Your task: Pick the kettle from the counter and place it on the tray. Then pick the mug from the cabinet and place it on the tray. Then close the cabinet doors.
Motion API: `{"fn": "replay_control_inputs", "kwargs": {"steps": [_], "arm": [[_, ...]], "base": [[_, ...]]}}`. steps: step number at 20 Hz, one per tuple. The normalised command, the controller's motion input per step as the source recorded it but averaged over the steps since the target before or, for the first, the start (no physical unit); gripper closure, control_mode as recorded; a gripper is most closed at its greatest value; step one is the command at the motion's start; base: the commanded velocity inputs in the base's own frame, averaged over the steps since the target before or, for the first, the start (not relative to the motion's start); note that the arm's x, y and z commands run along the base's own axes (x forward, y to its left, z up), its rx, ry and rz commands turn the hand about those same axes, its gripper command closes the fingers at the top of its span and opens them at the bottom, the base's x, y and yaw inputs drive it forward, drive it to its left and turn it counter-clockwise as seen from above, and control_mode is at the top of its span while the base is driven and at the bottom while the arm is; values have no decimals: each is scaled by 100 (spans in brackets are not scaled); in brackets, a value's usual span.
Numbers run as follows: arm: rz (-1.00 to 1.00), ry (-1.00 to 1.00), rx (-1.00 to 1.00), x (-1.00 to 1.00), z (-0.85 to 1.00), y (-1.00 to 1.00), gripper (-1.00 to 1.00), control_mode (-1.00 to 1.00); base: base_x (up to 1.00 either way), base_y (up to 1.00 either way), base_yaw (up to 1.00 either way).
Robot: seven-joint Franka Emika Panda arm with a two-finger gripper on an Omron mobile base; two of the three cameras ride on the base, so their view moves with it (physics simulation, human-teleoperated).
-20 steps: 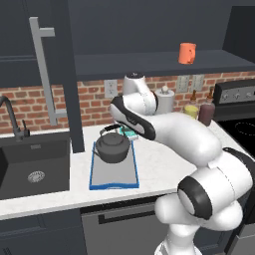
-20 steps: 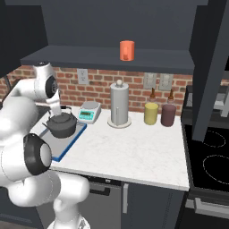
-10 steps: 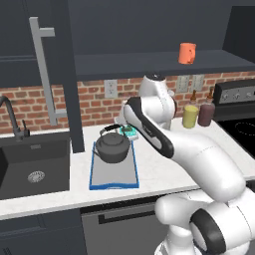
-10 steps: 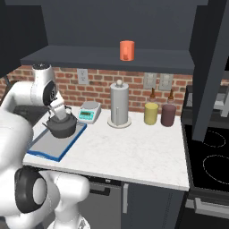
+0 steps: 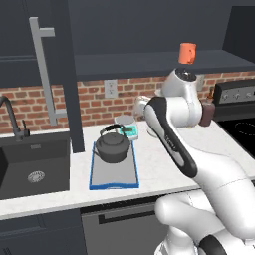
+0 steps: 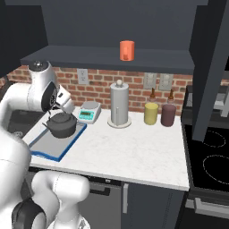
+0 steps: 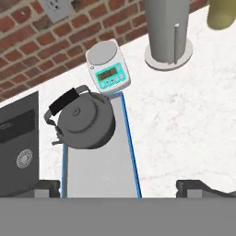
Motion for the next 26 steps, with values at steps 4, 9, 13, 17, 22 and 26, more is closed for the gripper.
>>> {"fn": "replay_control_inputs", "kwargs": {"steps": [4,9,13,17,22,26], "arm": [[10,-54,0,-3,54,-40,-100,-100],[16,-31,0,-1,57,-50,-100,-100],[17,-4,0,0,58,-54,-100,-100],[12,0,-1,0,46,-59,-100,-100],[0,12,-3,7,45,-52,-100,-100],[-2,19,-4,10,43,-44,-100,-100]], "base": [[0,0,0],[0,0,0],[0,0,0],[0,0,0],[0,0,0],[0,0,0]]}}
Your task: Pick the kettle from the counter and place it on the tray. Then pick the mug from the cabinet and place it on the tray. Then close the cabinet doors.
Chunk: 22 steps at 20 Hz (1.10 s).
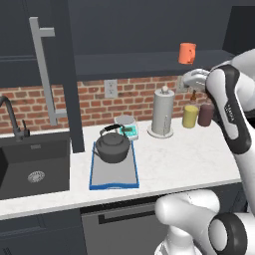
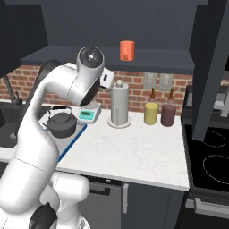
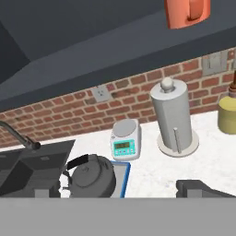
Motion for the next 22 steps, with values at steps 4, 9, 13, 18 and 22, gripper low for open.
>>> {"fn": "replay_control_inputs", "kwargs": {"steps": [4,9,13,18,22], "arm": [[-1,15,-7,12,31,-38,-100,-100],[0,0,-1,26,8,-34,-100,-100],[0,0,-3,42,13,-21,-100,-100],[0,0,-7,39,17,-5,-100,-100],[0,-3,-5,26,10,-7,-100,-100]], "base": [[0,0,0],[0,0,0],[0,0,0],[0,0,0],[0,0,0]]}}
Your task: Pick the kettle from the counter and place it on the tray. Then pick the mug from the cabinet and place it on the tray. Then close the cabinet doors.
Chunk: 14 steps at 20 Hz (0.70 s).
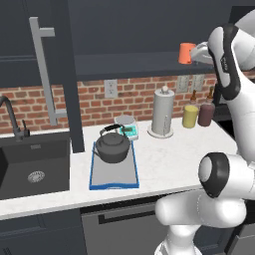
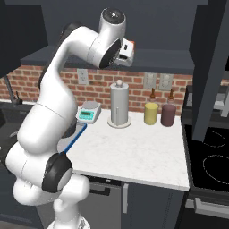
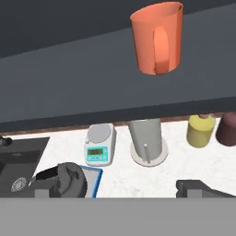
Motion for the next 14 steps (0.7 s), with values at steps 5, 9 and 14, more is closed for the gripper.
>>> {"fn": "replay_control_inputs", "kwargs": {"steps": [5,9,14], "arm": [[0,-11,-9,17,-4,-15,-100,-100],[0,-5,-6,30,0,-8,-100,-100],[0,-1,0,26,0,0,-100,-100]], "base": [[0,0,0],[0,0,0],[0,0,0]]}}
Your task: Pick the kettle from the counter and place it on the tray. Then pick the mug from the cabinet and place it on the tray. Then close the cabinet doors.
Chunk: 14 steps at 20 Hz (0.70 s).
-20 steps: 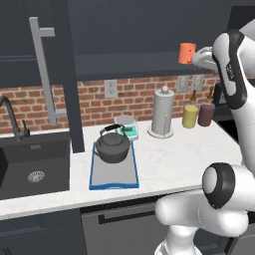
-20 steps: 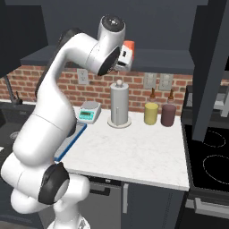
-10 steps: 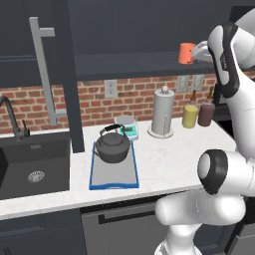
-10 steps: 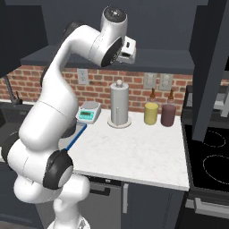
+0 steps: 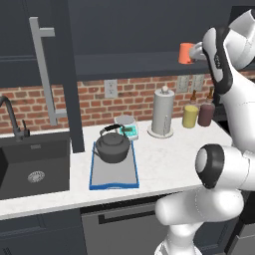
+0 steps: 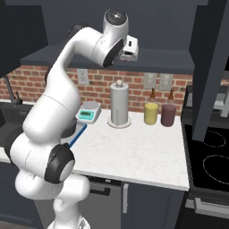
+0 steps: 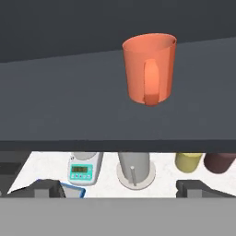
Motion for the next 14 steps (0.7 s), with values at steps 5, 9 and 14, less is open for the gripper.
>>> {"fn": "replay_control_inputs", "kwargs": {"steps": [5,9,14], "arm": [[0,0,0,30,0,-6,-100,-100],[0,0,0,33,0,-12,-100,-100],[0,0,0,28,-5,-4,-100,-100]], "base": [[0,0,0],[0,0,0],[0,0,0]]}}
